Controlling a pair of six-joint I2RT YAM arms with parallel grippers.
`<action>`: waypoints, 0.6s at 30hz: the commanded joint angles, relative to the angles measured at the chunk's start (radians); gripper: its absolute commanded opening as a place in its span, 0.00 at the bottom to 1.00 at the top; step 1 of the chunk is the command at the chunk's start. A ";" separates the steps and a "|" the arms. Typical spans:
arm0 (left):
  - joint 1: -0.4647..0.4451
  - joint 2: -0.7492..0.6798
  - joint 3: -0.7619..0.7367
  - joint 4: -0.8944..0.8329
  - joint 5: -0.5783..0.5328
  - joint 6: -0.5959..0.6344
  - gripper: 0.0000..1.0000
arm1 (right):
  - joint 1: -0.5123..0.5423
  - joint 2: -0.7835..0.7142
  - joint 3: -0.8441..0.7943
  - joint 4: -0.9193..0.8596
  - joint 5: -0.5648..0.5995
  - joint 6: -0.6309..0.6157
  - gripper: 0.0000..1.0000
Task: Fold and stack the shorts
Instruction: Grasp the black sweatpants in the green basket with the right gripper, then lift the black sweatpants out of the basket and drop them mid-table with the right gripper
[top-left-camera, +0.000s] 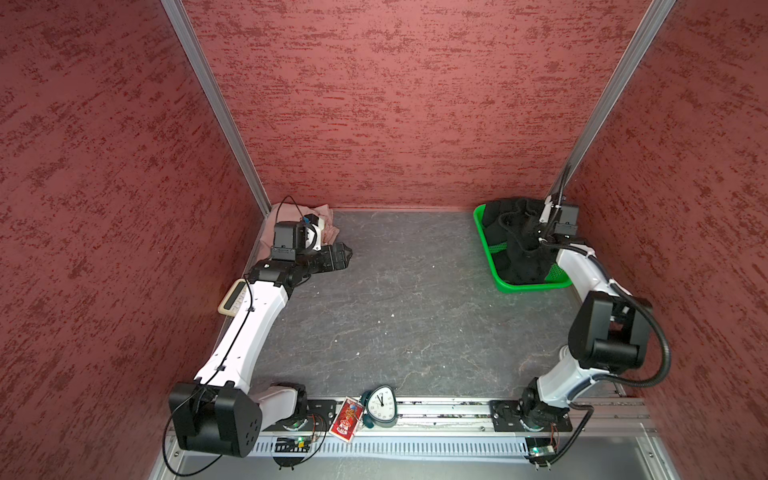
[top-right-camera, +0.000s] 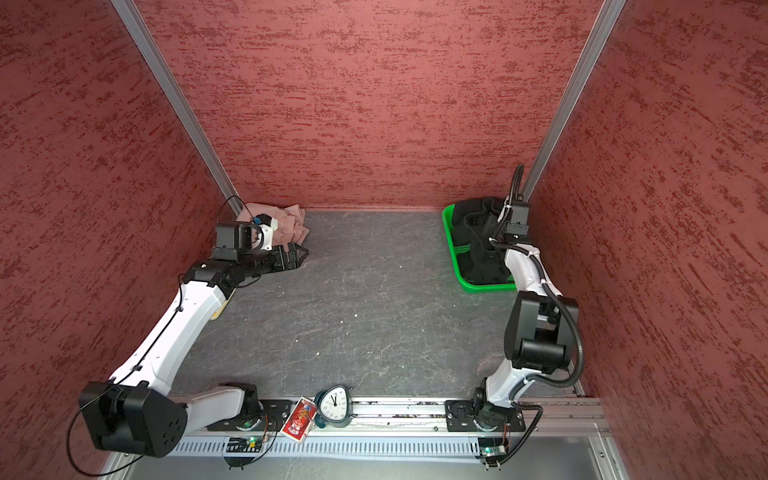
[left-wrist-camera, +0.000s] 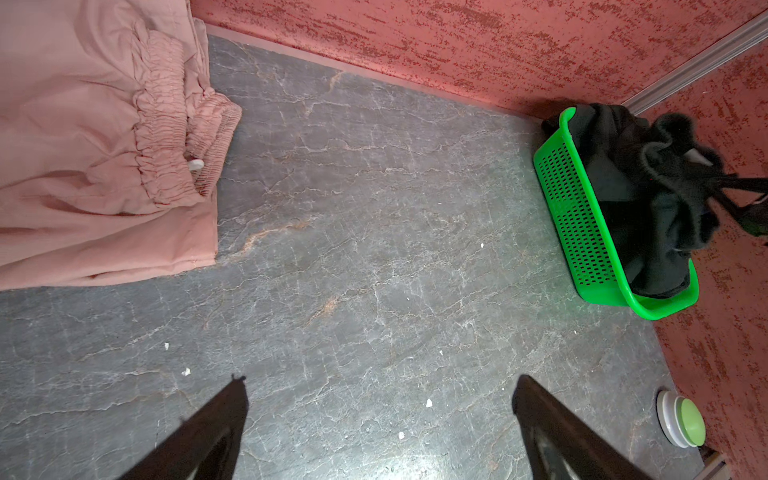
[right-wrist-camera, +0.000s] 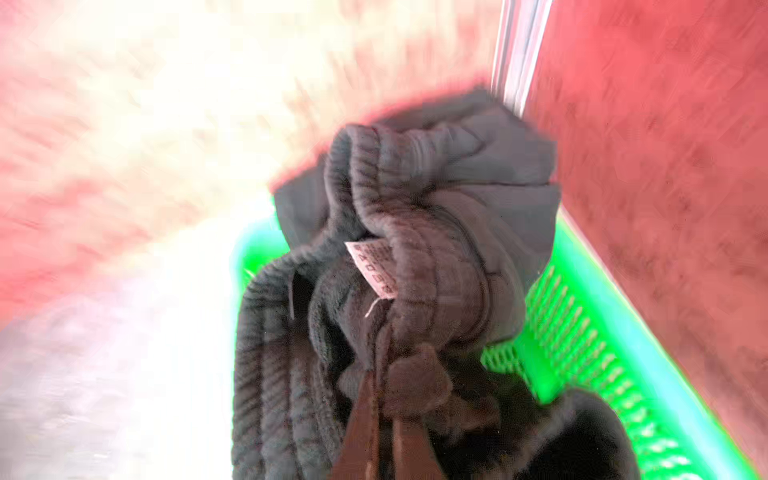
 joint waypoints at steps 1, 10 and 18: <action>-0.007 -0.024 -0.022 0.036 0.010 -0.006 1.00 | 0.001 -0.056 -0.008 0.154 -0.039 0.008 0.00; -0.029 -0.051 -0.027 0.005 0.007 -0.024 0.99 | 0.013 -0.216 0.062 0.221 -0.300 0.159 0.00; -0.037 -0.099 -0.032 0.018 -0.026 -0.030 0.99 | 0.107 -0.316 0.209 0.238 -0.531 0.180 0.00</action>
